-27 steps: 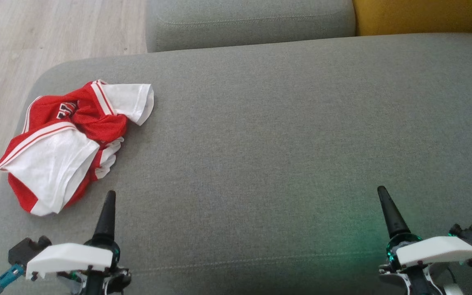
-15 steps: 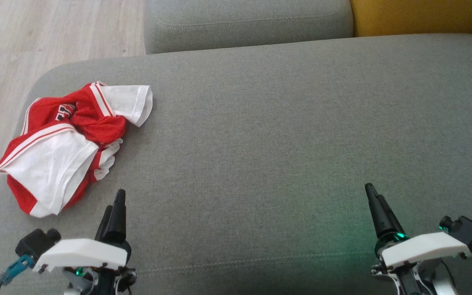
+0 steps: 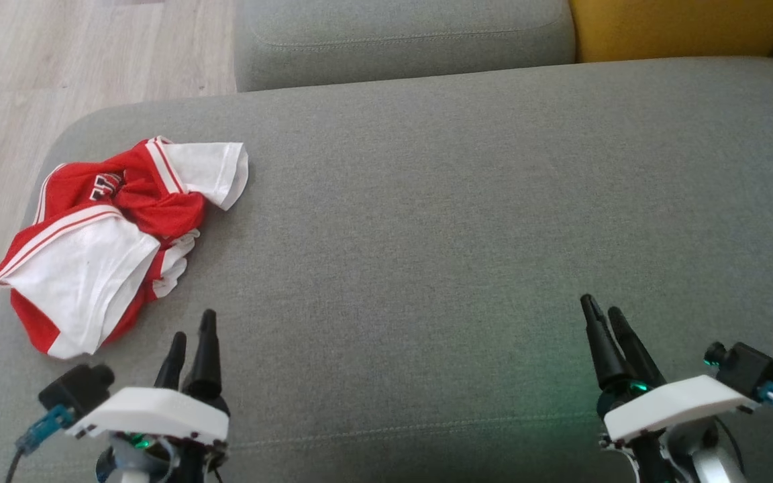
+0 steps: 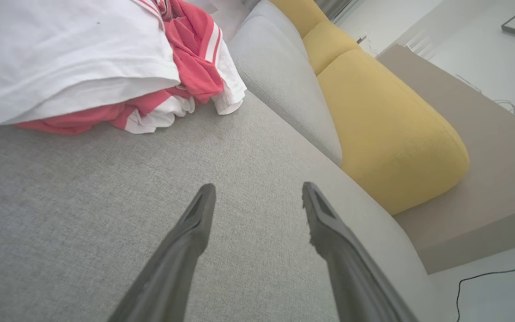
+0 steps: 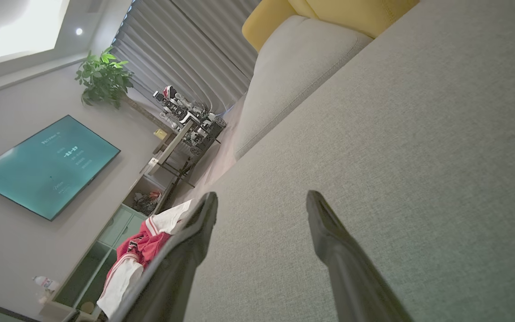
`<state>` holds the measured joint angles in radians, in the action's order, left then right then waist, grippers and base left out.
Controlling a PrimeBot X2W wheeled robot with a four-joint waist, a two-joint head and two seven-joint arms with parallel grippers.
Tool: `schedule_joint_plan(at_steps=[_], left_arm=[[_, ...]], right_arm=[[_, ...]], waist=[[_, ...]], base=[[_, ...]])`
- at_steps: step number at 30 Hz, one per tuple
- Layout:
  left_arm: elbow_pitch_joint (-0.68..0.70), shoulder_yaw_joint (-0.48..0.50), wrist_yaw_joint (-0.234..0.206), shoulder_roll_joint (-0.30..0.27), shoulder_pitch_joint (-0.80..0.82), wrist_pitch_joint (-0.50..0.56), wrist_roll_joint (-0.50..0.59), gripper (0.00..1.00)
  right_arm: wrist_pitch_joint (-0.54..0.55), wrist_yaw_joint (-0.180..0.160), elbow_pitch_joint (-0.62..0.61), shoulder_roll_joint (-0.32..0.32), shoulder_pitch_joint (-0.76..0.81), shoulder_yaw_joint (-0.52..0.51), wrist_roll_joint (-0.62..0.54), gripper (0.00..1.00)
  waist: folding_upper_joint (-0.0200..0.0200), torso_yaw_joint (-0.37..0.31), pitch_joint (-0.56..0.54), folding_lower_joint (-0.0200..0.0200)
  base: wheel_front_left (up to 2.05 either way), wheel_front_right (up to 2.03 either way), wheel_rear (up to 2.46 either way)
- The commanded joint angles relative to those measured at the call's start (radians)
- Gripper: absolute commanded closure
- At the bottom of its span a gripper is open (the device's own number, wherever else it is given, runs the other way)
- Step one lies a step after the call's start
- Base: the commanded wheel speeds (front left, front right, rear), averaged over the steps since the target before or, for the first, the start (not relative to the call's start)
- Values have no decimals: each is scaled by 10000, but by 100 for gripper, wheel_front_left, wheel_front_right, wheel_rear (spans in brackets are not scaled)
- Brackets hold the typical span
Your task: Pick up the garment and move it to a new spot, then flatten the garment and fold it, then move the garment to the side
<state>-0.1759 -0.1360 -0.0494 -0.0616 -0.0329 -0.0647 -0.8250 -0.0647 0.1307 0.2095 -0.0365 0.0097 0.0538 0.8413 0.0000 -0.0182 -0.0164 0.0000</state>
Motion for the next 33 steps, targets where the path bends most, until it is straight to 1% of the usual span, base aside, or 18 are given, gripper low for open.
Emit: schedule_joint_plan(at_steps=[1, 9, 10, 11, 12, 16, 33], left_arm=[[460, 27, -135, -188, 498, -146, 400, 0], [704, -410, -660, -439, 541, -384, 1585, 0], [704, -410, -660, -439, 541, -384, 1585, 0], [802, -549, -818, -521, 562, -443, 1892, 0], [802, -549, -818, -521, 562, -443, 1892, 0], [1020, -840, -1127, -678, 622, -561, 2442, 0], [1604, -2176, -2195, -1358, 866, -1067, 4510, 0]], right_arm=[[-159, 1, -424, -83, -528, 210, -388, 0], [-395, 1, -549, -90, -536, 317, -1406, 0], [-395, 1, -549, -90, -536, 317, -1406, 0], [-454, 1, -589, -92, -543, 354, -1638, 0], [-454, 1, -589, -92, -543, 354, -1638, 0], [-572, 1, -663, -95, -556, 429, -2101, 0], [-1073, 1, -844, -110, -642, 685, -4186, 0]], waist=[[0, -11, -13, 0], [0, -83, -107, 0], [0, -83, -107, 0], [0, -103, -120, 0], [0, -103, -120, 0], [0, -123, -121, 0], [0, -214, -129, 0]], base=[[0, 0, 0], [0, 0, 0], [0, 0, 0], [0, 0, 0], [0, 0, 0], [0, 0, 0], [0, 0, 0]])
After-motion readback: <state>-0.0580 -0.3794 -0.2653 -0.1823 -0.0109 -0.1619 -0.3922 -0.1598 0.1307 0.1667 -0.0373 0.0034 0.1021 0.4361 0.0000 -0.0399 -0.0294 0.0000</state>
